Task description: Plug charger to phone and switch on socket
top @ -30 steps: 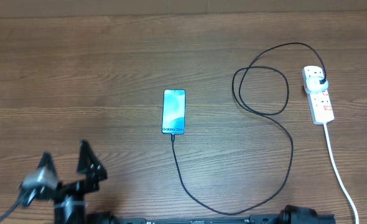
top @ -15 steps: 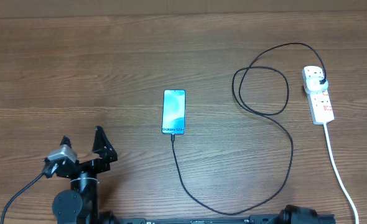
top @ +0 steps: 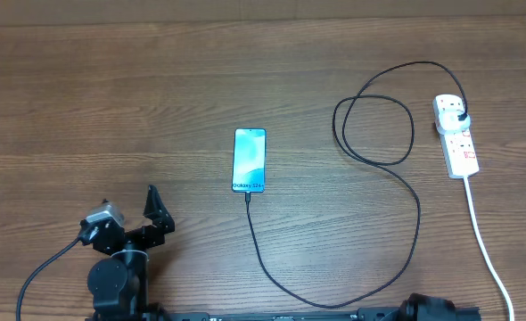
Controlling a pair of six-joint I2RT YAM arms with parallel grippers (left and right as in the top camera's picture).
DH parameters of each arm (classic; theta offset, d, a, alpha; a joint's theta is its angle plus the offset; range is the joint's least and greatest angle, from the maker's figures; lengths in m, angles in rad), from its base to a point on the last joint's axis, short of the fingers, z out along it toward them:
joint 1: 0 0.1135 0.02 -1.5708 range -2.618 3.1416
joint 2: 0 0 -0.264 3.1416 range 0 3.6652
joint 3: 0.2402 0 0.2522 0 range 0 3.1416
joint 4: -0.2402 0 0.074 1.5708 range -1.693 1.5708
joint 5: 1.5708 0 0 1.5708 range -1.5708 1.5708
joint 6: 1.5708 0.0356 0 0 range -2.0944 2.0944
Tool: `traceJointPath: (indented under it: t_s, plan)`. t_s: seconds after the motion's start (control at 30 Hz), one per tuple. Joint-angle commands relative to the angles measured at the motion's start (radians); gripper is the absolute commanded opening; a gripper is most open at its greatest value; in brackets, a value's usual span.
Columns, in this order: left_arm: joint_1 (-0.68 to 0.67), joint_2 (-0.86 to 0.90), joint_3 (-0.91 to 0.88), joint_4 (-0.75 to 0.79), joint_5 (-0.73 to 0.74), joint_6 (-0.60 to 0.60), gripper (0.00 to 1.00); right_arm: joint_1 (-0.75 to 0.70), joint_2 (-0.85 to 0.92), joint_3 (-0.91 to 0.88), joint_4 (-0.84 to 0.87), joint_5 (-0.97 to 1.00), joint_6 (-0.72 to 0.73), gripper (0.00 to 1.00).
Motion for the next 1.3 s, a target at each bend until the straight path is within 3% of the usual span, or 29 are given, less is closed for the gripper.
traceJointPath:
  t_s: [0.0, 0.27, 0.47, 0.97, 1.27]
  plan:
    - [0.004, -0.006, -0.026, 0.013, 0.009, 0.023, 1.00, -0.003, -0.004, -0.003, 0.000, -0.007, -0.004, 0.04]
    - [0.004, -0.006, -0.034, 0.000, 0.008, 0.025, 1.00, -0.003, -0.004, -0.003, 0.000, -0.010, -0.004, 0.04]
    - [0.004, -0.006, -0.035, 0.005, 0.008, 0.113, 1.00, -0.003, -0.004, -0.003, 0.010, -0.010, -0.004, 0.04]
    - [0.004, -0.006, -0.035, 0.003, 0.027, 0.113, 0.99, -0.005, -0.004, -0.022, -0.013, -0.061, 0.004, 0.04]
    - [0.004, -0.006, -0.035, 0.003, 0.027, 0.113, 1.00, 0.105, -0.004, -0.133, 0.022, -0.062, 0.002, 0.04]
